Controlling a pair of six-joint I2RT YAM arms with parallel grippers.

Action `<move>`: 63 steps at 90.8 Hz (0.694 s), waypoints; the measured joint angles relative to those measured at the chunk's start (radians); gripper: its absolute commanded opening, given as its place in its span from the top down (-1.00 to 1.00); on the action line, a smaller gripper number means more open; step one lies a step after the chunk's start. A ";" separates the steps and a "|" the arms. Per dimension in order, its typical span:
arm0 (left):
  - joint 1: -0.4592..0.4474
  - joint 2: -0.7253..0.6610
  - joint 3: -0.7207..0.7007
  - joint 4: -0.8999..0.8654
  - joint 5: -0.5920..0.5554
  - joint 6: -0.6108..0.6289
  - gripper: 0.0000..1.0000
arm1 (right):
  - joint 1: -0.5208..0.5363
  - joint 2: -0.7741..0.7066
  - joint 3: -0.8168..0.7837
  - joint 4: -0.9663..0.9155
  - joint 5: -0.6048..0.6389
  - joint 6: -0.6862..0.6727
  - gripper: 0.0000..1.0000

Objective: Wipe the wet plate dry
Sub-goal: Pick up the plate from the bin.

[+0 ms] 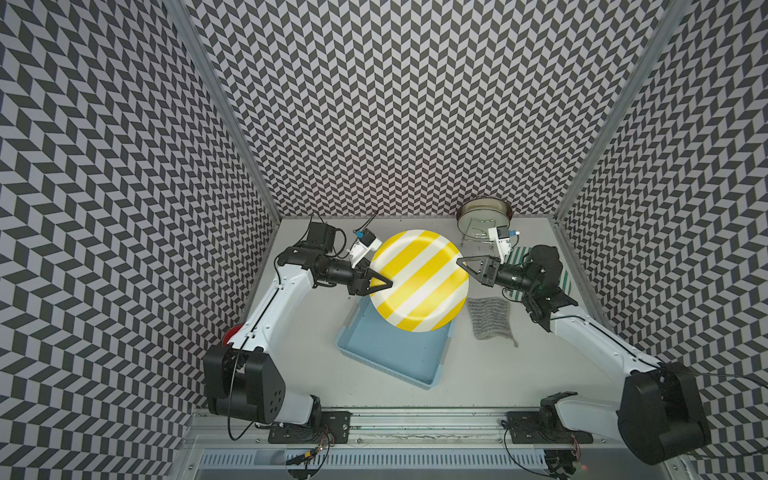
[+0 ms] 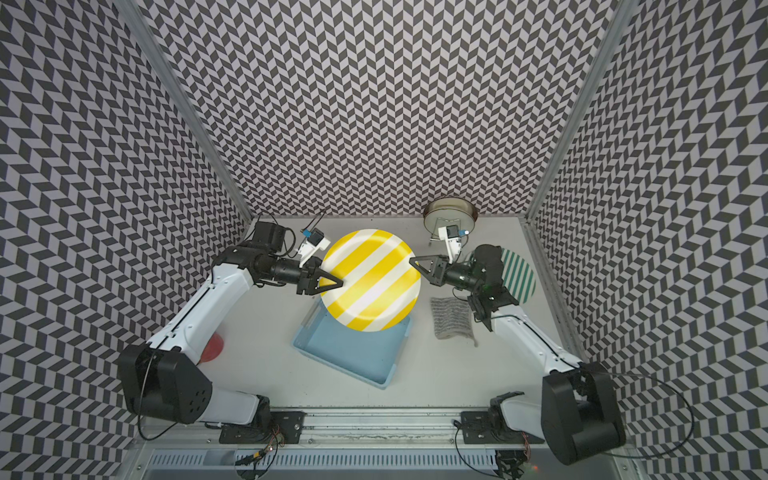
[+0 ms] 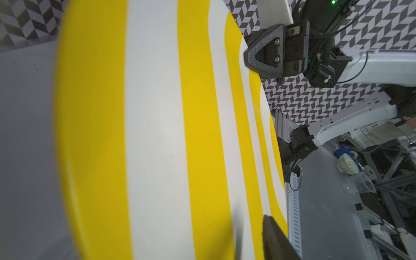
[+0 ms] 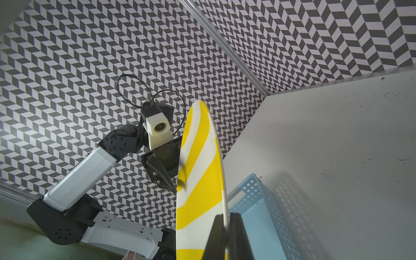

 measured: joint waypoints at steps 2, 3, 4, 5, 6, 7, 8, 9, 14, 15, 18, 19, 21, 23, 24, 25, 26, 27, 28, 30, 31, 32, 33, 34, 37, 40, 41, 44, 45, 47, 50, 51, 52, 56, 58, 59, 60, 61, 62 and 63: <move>-0.001 0.001 0.000 -0.003 0.000 -0.006 0.48 | 0.000 0.000 0.000 0.000 0.000 -0.002 1.00; -0.001 0.002 0.000 -0.003 -0.001 -0.006 0.52 | 0.000 0.000 0.000 0.003 -0.002 -0.003 1.00; -0.001 0.003 0.000 -0.006 -0.003 -0.014 0.57 | 0.000 0.000 0.000 0.003 -0.002 -0.007 1.00; -0.001 0.003 0.000 -0.007 -0.003 -0.017 0.60 | 0.000 0.000 0.000 0.004 -0.002 -0.005 1.00; 0.000 0.005 0.000 -0.009 -0.004 -0.017 0.62 | 0.000 0.000 0.000 0.007 -0.006 -0.013 1.00; 0.000 0.006 0.000 -0.010 -0.007 -0.026 0.66 | 0.000 0.000 0.000 0.010 -0.006 -0.017 1.00; 0.001 0.007 0.000 -0.015 -0.005 -0.034 0.70 | 0.000 -0.001 0.000 0.014 -0.008 -0.024 1.00; 0.002 0.010 0.001 -0.016 -0.006 -0.034 0.72 | 0.000 -0.002 0.000 0.017 -0.010 -0.030 1.00; 0.006 0.019 0.002 -0.030 0.008 -0.066 0.86 | 0.000 -0.005 0.000 0.028 -0.012 -0.054 0.98; 0.007 0.021 0.003 -0.033 0.011 -0.066 0.89 | 0.000 -0.006 0.000 0.030 -0.012 -0.063 0.96; 0.009 0.025 0.003 -0.040 0.018 -0.087 0.97 | 0.000 -0.010 0.000 0.035 -0.016 -0.088 0.84; 0.010 0.026 0.003 -0.039 0.021 -0.099 0.99 | 0.000 -0.010 0.000 0.036 -0.017 -0.093 0.78; 0.011 0.027 0.005 -0.042 0.024 -0.108 1.00 | 0.000 -0.013 0.000 0.034 -0.016 -0.099 0.66; 0.011 0.028 0.005 -0.036 0.024 -0.108 1.00 | 0.000 -0.016 0.001 0.021 -0.007 -0.099 0.48; 0.011 0.028 0.005 -0.032 0.022 -0.101 1.00 | 0.000 -0.019 0.002 0.011 0.005 -0.102 0.39; 0.010 0.028 0.005 -0.027 0.014 -0.103 1.00 | 0.000 -0.020 0.002 0.003 0.012 -0.099 0.31; 0.008 0.027 0.005 -0.023 0.008 -0.099 1.00 | 0.000 -0.021 0.003 -0.008 0.023 -0.097 0.23; 0.007 0.027 0.005 -0.020 0.001 -0.099 1.00 | 0.001 -0.021 0.006 -0.019 0.031 -0.099 0.14; 0.005 0.026 0.005 -0.016 -0.006 -0.099 1.00 | 0.002 -0.021 0.006 -0.029 0.041 -0.101 0.07; 0.001 0.026 0.005 -0.010 -0.015 -0.102 1.00 | 0.001 -0.022 0.009 -0.051 0.061 -0.105 -0.07; 0.000 0.026 0.005 -0.004 -0.020 -0.103 1.00 | 0.001 -0.022 0.010 -0.062 0.071 -0.106 -0.13; 0.000 0.026 0.005 0.001 -0.027 -0.106 1.00 | 0.001 -0.023 0.011 -0.076 0.090 -0.110 -0.18; -0.001 0.026 0.005 0.006 -0.032 -0.109 1.00 | 0.001 -0.024 0.012 -0.088 0.099 -0.113 -0.21; -0.003 0.026 0.005 0.011 -0.038 -0.111 1.00 | 0.001 -0.025 0.012 -0.100 0.114 -0.117 -0.24; -0.006 0.026 0.005 0.031 -0.055 -0.124 1.00 | 0.001 -0.029 0.013 -0.140 0.151 -0.126 -0.28; -0.008 0.024 0.005 0.052 -0.072 -0.138 1.00 | 0.001 -0.035 0.014 -0.188 0.205 -0.138 -0.29; -0.008 0.023 0.005 0.060 -0.078 -0.144 1.00 | 0.001 -0.038 0.014 -0.205 0.218 -0.141 -0.30; -0.008 0.017 0.005 0.084 -0.099 -0.164 1.00 | 0.001 -0.045 0.014 -0.253 0.275 -0.150 -0.31; -0.008 0.015 0.005 0.093 -0.106 -0.169 1.00 | 0.001 -0.048 0.015 -0.267 0.283 -0.151 -0.32; -0.007 0.011 0.005 0.108 -0.119 -0.180 1.00 | 0.001 -0.053 0.015 -0.299 0.321 -0.158 -0.32; -0.005 0.003 0.005 0.129 -0.137 -0.195 1.00 | 0.002 -0.062 0.015 -0.347 0.380 -0.164 -0.33; -0.005 0.000 0.005 0.137 -0.142 -0.201 1.00 | 0.003 -0.064 0.015 -0.359 0.396 -0.166 -0.33; -0.005 -0.002 0.005 0.145 -0.146 -0.205 1.00 | 0.005 -0.068 0.015 -0.377 0.415 -0.167 -0.33; -0.004 -0.013 0.005 0.171 -0.164 -0.224 1.00 | 0.010 -0.078 0.015 -0.440 0.496 -0.172 -0.34; -0.002 -0.017 0.005 0.182 -0.171 -0.232 1.00 | 0.015 -0.083 0.014 -0.474 0.546 -0.172 -0.34; -0.002 -0.020 0.006 0.187 -0.174 -0.235 1.00 | 0.016 -0.087 0.013 -0.489 0.572 -0.174 -0.35; 0.000 -0.021 0.007 0.191 -0.177 -0.239 1.00 | 0.018 -0.088 0.013 -0.501 0.584 -0.172 -0.35; 0.001 -0.022 0.009 0.194 -0.180 -0.242 1.00 | 0.020 -0.090 0.011 -0.514 0.612 -0.173 -0.35; 0.002 -0.024 0.011 0.196 -0.184 -0.245 1.00 | 0.022 -0.093 0.009 -0.528 0.628 -0.173 -0.35; 0.002 -0.024 0.014 0.199 -0.187 -0.248 1.00 | 0.024 -0.096 0.006 -0.541 0.654 -0.173 -0.35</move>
